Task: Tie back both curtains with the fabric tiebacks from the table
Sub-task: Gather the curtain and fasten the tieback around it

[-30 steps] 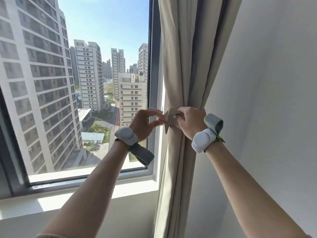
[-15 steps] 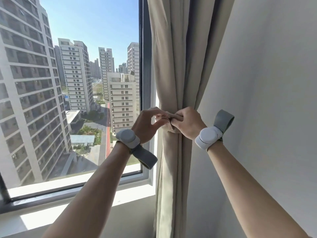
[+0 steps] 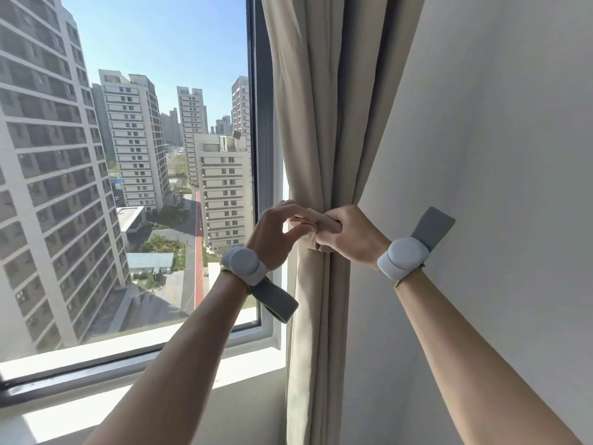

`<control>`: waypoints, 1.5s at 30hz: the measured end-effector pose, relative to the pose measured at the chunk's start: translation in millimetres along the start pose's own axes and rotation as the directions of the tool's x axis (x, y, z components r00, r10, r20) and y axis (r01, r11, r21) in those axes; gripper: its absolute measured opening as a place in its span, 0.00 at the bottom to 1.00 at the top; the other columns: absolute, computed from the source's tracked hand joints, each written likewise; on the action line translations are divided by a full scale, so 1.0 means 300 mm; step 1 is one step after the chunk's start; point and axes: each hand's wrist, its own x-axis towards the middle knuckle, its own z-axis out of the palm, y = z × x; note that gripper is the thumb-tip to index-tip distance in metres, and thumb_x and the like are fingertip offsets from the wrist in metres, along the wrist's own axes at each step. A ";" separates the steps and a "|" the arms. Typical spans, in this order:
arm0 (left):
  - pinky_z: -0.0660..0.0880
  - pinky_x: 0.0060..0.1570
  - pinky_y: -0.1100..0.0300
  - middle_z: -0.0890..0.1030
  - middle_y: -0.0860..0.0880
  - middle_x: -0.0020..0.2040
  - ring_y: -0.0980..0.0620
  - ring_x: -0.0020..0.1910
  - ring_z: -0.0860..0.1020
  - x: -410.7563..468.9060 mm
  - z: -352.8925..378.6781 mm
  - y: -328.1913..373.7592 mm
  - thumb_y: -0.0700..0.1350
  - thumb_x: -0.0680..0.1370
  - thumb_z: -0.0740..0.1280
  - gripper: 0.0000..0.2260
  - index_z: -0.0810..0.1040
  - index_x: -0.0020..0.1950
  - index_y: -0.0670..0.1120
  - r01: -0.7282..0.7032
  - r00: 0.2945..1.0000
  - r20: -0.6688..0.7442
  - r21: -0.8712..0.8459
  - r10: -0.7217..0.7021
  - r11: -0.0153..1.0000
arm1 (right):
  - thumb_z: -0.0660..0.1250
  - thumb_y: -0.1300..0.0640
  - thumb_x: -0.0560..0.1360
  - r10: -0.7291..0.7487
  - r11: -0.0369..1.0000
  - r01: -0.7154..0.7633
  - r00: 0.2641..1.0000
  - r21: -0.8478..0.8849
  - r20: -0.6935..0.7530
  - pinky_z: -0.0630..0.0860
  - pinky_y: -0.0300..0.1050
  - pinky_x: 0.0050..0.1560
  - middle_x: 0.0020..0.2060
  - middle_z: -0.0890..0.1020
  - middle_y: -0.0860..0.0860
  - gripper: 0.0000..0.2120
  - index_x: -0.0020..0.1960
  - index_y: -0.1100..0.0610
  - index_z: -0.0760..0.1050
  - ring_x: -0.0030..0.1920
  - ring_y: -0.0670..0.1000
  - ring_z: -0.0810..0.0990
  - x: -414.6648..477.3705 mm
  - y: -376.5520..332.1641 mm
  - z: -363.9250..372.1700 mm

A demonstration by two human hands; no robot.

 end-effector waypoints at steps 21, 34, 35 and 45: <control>0.76 0.49 0.62 0.84 0.50 0.46 0.53 0.45 0.81 0.002 -0.025 -0.037 0.41 0.71 0.78 0.10 0.84 0.49 0.53 0.066 0.998 -0.008 0.147 -0.065 0.987 | 0.70 0.49 0.75 -0.143 0.989 0.142 0.990 -0.042 -0.007 0.80 0.57 0.48 0.34 0.84 0.55 0.15 0.38 0.59 0.80 0.39 0.57 0.83 0.009 0.027 0.007; 0.77 0.51 0.60 0.84 0.50 0.43 0.53 0.46 0.79 0.004 -0.032 -0.049 0.39 0.69 0.78 0.05 0.87 0.42 0.47 -0.003 0.998 0.060 0.112 -0.004 0.994 | 0.68 0.47 0.77 -0.147 0.988 0.143 0.986 -0.050 -0.083 0.78 0.49 0.39 0.27 0.82 0.52 0.18 0.35 0.60 0.80 0.32 0.52 0.81 0.055 0.049 0.036; 0.77 0.52 0.59 0.84 0.50 0.43 0.53 0.46 0.79 0.005 -0.032 -0.050 0.40 0.69 0.78 0.05 0.87 0.43 0.48 0.007 0.998 0.056 0.112 -0.013 0.994 | 0.67 0.44 0.77 -0.154 0.988 0.151 0.985 -0.041 -0.080 0.79 0.48 0.39 0.27 0.82 0.52 0.21 0.35 0.60 0.80 0.32 0.51 0.81 0.054 0.046 0.039; 0.78 0.54 0.52 0.84 0.50 0.44 0.52 0.46 0.80 0.018 -0.023 -0.064 0.41 0.69 0.78 0.06 0.87 0.45 0.45 0.064 0.998 -0.002 0.137 -0.065 0.988 | 0.64 0.54 0.77 -0.186 0.980 0.183 0.982 -0.084 -0.033 0.80 0.48 0.41 0.29 0.84 0.53 0.14 0.37 0.61 0.81 0.33 0.51 0.82 0.064 0.040 0.038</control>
